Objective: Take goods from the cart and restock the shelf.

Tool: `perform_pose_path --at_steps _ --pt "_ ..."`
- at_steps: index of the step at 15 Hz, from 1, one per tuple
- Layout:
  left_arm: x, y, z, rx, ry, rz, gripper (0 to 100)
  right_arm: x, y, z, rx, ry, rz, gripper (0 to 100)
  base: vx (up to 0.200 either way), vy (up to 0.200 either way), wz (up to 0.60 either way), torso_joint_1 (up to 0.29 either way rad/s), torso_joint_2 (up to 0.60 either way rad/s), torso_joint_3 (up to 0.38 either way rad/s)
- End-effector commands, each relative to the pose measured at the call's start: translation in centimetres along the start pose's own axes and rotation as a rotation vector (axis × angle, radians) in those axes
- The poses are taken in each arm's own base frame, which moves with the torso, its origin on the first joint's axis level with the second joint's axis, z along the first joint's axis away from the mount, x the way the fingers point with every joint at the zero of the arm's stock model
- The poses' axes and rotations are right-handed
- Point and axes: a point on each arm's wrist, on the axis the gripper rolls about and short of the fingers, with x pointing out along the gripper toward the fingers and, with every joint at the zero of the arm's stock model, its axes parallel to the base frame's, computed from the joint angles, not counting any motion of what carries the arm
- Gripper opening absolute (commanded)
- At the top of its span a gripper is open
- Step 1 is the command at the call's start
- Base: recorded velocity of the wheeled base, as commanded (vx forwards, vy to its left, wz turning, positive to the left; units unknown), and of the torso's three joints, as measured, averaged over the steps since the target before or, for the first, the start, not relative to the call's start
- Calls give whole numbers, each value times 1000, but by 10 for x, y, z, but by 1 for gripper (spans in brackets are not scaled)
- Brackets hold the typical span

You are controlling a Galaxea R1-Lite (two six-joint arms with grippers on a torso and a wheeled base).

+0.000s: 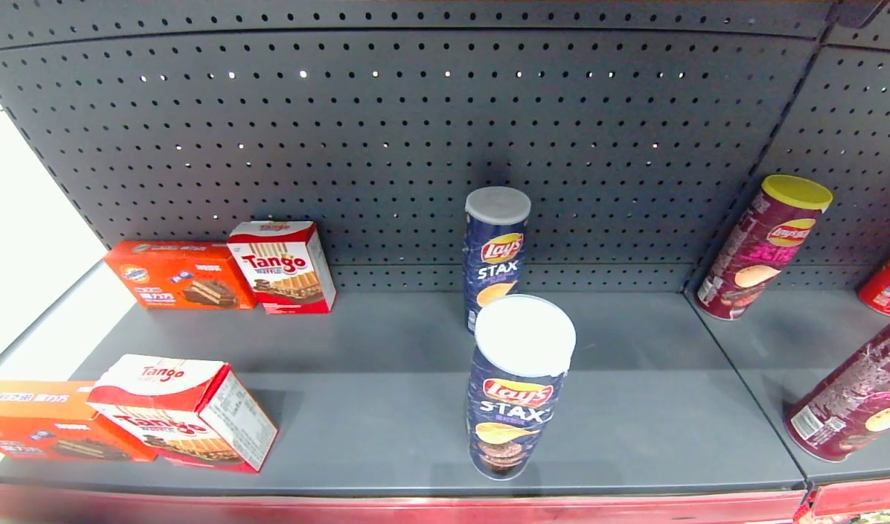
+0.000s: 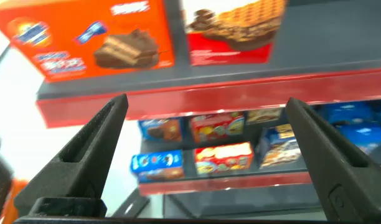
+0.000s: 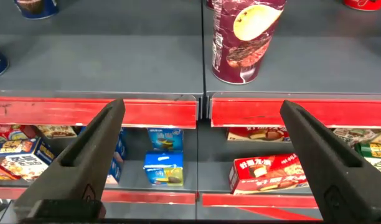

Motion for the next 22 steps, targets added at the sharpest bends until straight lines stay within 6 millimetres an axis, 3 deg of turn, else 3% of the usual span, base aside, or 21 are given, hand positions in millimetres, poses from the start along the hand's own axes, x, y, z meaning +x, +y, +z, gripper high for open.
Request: perform_pose_path --at_steps 1,15,17,22 --pt "-5 0 -2 -1 -65 -28 100 0 0 0 0 1 1 100 0 0 0 0 0 0" --pt "-5 0 -2 -12 -64 -21 100 0 0 0 -3 4 3 100 0 0 0 0 0 0" --pt "-5 0 -2 -15 -64 -19 100 0 0 0 0 1 3 100 -200 0 0 -5 2 0" --pt "-5 0 -2 -9 -64 -22 100 0 0 0 -2 1 3 100 0 0 0 0 0 0"
